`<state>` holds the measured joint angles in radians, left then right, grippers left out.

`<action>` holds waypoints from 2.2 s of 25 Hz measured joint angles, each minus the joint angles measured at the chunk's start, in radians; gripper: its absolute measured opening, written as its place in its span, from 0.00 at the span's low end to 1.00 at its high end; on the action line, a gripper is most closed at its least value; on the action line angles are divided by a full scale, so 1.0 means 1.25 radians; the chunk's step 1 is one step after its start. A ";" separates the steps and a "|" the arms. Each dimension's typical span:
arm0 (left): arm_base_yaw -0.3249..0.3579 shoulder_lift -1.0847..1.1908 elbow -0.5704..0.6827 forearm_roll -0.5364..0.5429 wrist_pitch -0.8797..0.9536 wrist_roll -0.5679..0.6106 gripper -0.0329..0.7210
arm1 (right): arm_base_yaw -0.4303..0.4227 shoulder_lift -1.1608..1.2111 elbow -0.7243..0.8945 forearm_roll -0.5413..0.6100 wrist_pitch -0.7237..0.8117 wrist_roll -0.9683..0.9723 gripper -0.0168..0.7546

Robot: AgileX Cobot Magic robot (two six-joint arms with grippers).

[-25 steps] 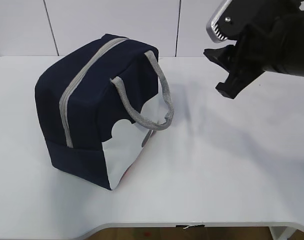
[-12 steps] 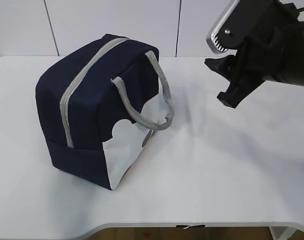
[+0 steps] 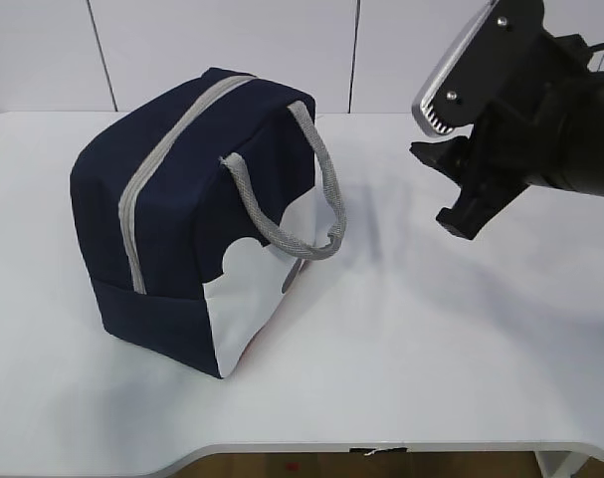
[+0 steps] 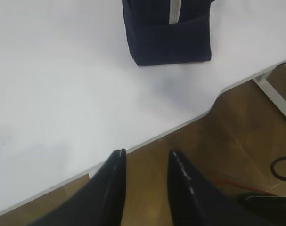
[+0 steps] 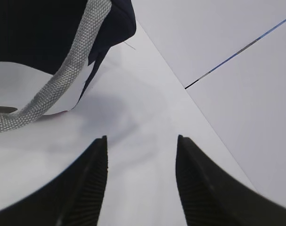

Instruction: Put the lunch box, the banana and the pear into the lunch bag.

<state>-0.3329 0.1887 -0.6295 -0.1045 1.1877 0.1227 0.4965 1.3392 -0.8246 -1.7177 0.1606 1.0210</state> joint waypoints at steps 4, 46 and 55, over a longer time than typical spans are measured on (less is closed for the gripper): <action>0.000 -0.089 0.054 0.003 -0.020 0.005 0.35 | 0.000 0.000 0.000 0.000 0.000 0.000 0.52; 0.257 -0.143 0.084 0.012 -0.056 0.007 0.34 | 0.000 -0.002 0.004 0.026 0.008 0.000 0.52; 0.257 -0.143 0.084 0.012 -0.056 0.007 0.34 | 0.000 -0.002 0.004 0.036 -0.001 0.000 0.52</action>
<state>-0.0119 0.0102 -0.5249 -0.0899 1.1182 0.1317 0.4965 1.3360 -0.8201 -1.6729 0.1596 1.0210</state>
